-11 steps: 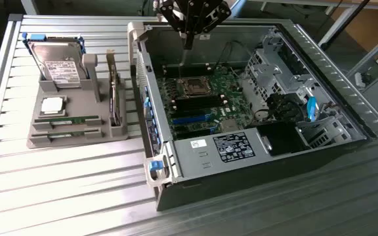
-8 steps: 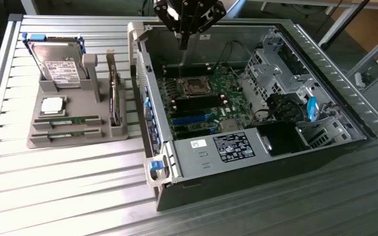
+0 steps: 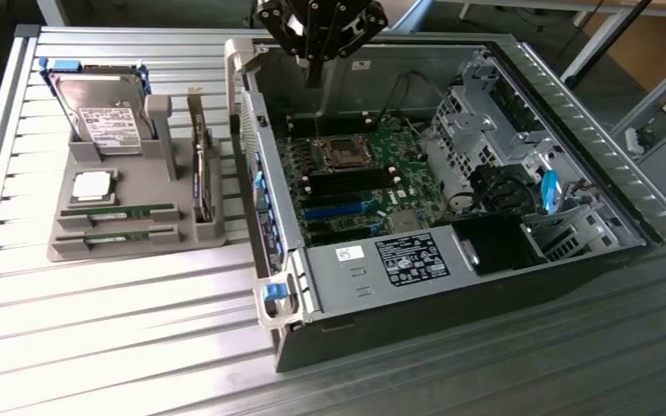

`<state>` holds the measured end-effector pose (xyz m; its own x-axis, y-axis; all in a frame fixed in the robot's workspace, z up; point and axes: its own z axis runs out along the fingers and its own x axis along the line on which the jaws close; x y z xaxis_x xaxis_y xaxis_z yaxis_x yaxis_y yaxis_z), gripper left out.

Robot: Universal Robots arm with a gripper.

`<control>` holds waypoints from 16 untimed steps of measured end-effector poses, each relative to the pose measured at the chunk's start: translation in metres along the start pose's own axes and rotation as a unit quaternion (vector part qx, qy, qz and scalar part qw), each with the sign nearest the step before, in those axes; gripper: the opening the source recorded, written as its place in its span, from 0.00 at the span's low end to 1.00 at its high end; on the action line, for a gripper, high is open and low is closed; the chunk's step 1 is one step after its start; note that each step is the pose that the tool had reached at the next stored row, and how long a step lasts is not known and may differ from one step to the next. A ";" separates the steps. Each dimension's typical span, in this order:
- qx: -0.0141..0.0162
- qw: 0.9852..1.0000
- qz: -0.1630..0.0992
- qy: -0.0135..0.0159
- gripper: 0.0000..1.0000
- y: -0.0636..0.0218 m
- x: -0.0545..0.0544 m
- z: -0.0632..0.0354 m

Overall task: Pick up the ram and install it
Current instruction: 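Reach for the ram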

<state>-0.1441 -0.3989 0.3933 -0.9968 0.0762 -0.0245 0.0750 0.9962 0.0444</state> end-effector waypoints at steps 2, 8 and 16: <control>0.000 1.000 0.000 0.000 0.09 -0.0003 0.003 -0.0001; 0.000 1.000 0.000 0.000 0.09 -0.0011 0.014 -0.0004; 0.000 1.000 0.000 0.000 0.09 -0.0033 0.044 -0.0012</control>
<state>-0.1884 -0.3989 0.3933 -0.9968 0.0763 -0.0245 0.0751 0.9962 0.0444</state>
